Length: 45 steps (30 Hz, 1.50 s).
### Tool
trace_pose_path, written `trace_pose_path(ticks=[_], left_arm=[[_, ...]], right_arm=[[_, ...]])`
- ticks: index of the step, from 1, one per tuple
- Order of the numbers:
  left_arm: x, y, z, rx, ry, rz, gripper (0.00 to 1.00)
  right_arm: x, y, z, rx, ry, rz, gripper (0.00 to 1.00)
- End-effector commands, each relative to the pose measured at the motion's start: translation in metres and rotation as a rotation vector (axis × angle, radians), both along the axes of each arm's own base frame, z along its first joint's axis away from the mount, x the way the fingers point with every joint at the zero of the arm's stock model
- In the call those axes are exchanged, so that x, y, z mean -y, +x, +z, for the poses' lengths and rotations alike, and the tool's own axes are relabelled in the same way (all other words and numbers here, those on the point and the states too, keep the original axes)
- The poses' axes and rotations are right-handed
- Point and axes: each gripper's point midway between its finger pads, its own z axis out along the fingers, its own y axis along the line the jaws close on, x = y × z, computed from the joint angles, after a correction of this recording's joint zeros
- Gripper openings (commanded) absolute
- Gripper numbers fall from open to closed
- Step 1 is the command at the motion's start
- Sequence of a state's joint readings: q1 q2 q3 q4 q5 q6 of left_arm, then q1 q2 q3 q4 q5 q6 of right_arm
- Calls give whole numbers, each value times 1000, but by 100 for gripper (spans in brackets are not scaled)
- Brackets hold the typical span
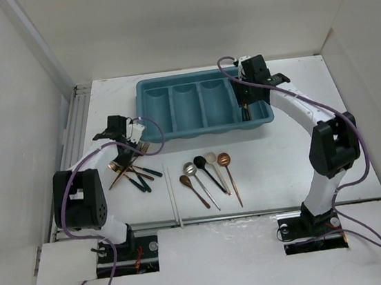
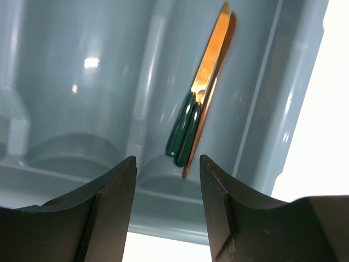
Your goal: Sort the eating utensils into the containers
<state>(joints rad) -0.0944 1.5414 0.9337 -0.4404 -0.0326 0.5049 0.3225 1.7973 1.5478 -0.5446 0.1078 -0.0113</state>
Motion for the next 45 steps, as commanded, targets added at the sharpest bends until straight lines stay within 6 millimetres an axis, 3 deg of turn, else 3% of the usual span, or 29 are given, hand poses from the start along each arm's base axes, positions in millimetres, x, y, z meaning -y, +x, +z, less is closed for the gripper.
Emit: trace_pose_path(ticks=[1,7,13,19,24,29,34,41,45], left_arm=[[4,6,1,0,-19,-13,17],[14,-9,-14,-75,-74,-47,17],[7,-3,-17,-50,-35,-21,20],[1,1,-30,-62,-5,13,18],[15,2,-15,-45,-82,-16,15],[19,12,20,67,-105,-37,32],[22,20,32,102,-135,-33,32],[11,25,17,65,-109,10,25],[0,26,11,54,-82,29,23]], right_arm=[[-6,3,19,70,23,16,55],[-3,-1,20,72,17,10,55],[3,-7,19,67,0,-6,55],[5,-12,32,94,9,-6,55],[10,-18,33,91,-6,-21,55],[13,-24,30,80,-10,-21,55],[13,-26,26,71,-13,-20,55],[16,-29,31,84,-24,-22,55],[18,-32,24,67,-30,-22,55]])
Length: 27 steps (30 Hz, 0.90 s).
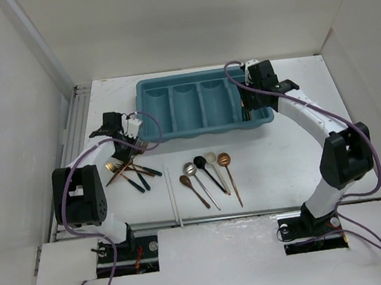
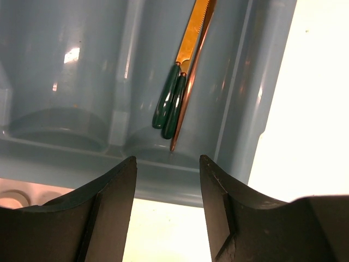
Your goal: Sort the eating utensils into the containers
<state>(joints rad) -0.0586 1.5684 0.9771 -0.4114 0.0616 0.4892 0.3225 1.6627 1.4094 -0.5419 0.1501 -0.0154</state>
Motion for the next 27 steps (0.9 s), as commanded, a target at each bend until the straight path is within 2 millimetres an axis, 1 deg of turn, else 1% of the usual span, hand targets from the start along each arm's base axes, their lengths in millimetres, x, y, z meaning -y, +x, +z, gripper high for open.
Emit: trace_pose_path(ticks=[1,3,5,6,8,10,14,16,17,18,20,22,23,24,25,26,27], left_arm=[[-12,7,6,15,26,32,23],[-14,7,3,4,36,37,23],[-16,7,-5,-13,48,41,23],[-18,7,-4,-13,58,46,23],[-19,-1,-16,-53,64,36,23],[-19,-1,-16,-53,64,36,23],[-12,-11,-25,-88,32,10,23],[-13,-18,-27,-99,32,9,23],[-13,-18,-27,-99,32,9,23],[-13,-20,-32,-108,32,9,22],[-13,-25,-41,-137,34,9,20],[-15,-29,-49,-169,43,11,15],[-14,-27,-49,-160,39,22,13],[-14,-28,-52,-169,40,22,6],[-14,-28,-52,-169,36,33,6],[-12,-24,-49,-159,27,30,0],[-12,-21,-47,-150,23,39,0]], right_arm=[[-1,0,19,58,2,6,55],[0,-2,15,50,-1,6,55],[-3,-1,20,65,11,14,55],[-2,-3,16,56,9,14,55],[-2,-3,16,56,9,14,55],[-2,-3,16,56,9,14,55],[-2,-3,16,56,9,14,55],[-1,-2,16,58,3,7,55],[0,-2,16,58,3,7,55],[0,-4,13,49,0,7,55],[0,-4,13,49,0,7,55],[0,-4,13,49,0,7,55],[0,-4,13,49,0,7,55],[0,-5,17,59,3,7,55],[0,-5,17,59,3,7,55],[0,-5,17,59,3,7,55],[2,-6,16,53,-6,1,55]])
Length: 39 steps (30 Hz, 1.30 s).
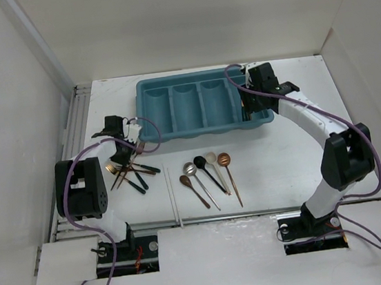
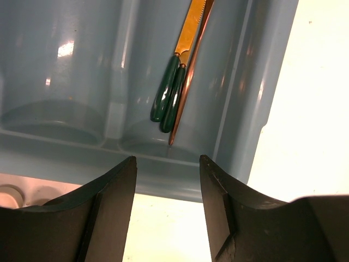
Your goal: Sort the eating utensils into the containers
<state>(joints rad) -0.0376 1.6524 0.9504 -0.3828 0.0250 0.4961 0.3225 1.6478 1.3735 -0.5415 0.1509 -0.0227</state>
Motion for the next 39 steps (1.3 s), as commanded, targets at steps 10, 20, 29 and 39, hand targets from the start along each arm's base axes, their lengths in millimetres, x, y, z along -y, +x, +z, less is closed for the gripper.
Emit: trace_pose_path(ticks=[10,20,29,39], left_arm=[[3,9,58,95,-49,54,0],[9,49,173,433,-181,286,0],[114,162,260,540,-577,306,0],[137,201,173,434,-480,444,6]], right_arm=[[-2,-3,32,86,31,-3,54],[-12,7,59,150,104,-7,53],[-6,21,63,179,161,-67,50],[7,8,43,130,121,-89,50]])
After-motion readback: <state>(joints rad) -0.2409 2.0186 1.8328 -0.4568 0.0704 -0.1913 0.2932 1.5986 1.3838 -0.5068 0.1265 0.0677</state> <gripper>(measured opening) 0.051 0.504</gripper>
